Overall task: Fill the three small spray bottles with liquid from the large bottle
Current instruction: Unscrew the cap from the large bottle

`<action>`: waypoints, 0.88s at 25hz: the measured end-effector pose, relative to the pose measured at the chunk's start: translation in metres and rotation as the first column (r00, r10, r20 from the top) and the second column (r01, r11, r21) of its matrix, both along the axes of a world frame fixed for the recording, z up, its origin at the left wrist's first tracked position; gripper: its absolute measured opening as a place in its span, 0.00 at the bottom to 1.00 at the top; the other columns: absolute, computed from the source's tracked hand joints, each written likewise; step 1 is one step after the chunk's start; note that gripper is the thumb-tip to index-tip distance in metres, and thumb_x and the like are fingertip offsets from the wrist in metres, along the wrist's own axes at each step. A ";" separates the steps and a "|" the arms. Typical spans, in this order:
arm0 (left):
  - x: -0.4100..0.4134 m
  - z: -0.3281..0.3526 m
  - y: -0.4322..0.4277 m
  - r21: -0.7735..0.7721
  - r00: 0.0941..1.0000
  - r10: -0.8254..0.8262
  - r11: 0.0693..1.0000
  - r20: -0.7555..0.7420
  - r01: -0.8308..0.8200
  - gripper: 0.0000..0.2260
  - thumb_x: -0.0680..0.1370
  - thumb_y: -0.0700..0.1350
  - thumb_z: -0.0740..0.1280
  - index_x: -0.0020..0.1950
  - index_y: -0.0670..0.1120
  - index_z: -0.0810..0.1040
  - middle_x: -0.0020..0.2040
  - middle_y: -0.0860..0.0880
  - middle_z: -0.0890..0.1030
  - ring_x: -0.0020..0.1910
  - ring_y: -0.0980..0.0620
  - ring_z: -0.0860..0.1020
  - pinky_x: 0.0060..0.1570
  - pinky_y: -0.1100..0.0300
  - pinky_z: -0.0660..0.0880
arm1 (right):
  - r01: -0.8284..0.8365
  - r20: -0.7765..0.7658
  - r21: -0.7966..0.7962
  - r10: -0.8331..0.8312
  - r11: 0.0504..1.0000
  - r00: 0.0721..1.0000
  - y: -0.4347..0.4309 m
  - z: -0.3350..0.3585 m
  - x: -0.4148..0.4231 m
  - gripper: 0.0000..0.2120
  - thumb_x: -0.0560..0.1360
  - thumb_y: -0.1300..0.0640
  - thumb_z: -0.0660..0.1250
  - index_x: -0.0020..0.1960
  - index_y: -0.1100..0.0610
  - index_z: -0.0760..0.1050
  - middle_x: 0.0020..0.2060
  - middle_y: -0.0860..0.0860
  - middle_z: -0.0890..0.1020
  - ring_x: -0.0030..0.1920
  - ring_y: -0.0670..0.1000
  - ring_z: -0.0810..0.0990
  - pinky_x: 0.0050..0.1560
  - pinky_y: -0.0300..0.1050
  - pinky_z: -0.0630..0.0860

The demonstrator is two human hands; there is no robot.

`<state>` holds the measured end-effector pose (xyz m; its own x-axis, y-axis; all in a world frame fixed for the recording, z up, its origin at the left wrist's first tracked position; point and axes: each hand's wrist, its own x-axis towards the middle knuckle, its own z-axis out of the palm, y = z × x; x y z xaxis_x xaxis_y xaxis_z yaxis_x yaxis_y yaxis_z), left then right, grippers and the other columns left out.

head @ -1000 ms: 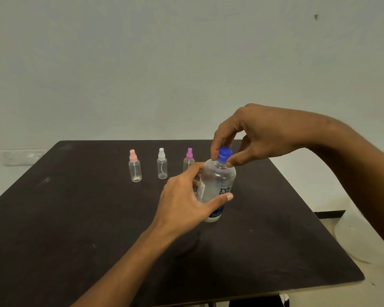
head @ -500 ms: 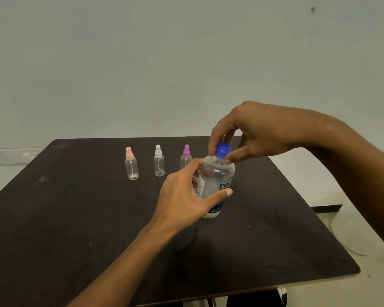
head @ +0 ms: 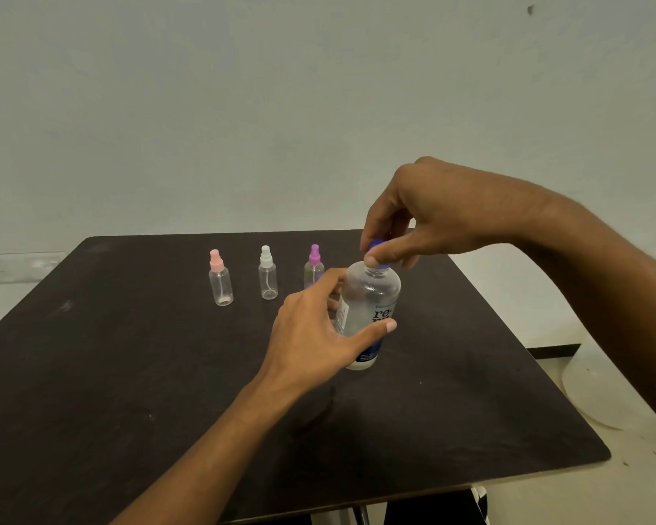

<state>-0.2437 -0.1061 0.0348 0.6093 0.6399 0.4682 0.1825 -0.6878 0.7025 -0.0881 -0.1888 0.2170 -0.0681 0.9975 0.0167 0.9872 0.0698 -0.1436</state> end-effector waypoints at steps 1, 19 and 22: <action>0.000 0.000 0.000 -0.006 1.000 0.002 1.000 -0.004 -0.002 0.37 0.67 0.74 0.71 0.70 0.57 0.72 0.61 0.57 0.83 0.53 0.59 0.81 0.53 0.58 0.84 | -0.034 0.021 -0.012 0.034 0.999 0.999 -0.001 0.002 0.001 0.07 0.75 0.46 0.77 0.52 0.43 0.86 0.43 0.38 0.87 0.43 0.34 0.85 0.47 0.35 0.80; 0.004 -0.008 0.007 -0.045 0.998 -0.043 0.998 0.039 0.044 0.36 0.67 0.74 0.71 0.69 0.59 0.73 0.61 0.61 0.81 0.52 0.63 0.81 0.50 0.70 0.79 | 0.289 -0.711 0.345 0.048 0.893 0.702 -0.043 -0.058 0.042 0.09 0.75 0.60 0.77 0.56 0.56 0.86 0.52 0.51 0.88 0.50 0.53 0.89 0.58 0.49 0.85; 0.010 -0.010 0.009 -0.066 0.997 -0.061 0.996 0.038 0.064 0.36 0.67 0.73 0.72 0.69 0.58 0.74 0.61 0.60 0.81 0.54 0.60 0.81 0.51 0.67 0.81 | 0.449 -0.862 0.357 0.104 0.819 0.496 -0.053 -0.097 0.051 0.10 0.74 0.65 0.77 0.55 0.66 0.83 0.49 0.61 0.87 0.51 0.59 0.89 0.57 0.56 0.85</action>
<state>-0.2336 -0.0970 0.0247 0.6326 0.6316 0.4483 0.1142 -0.6485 0.7526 -0.0371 -0.2418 0.1195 0.4262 0.8008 0.4209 0.4143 0.2408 -0.8777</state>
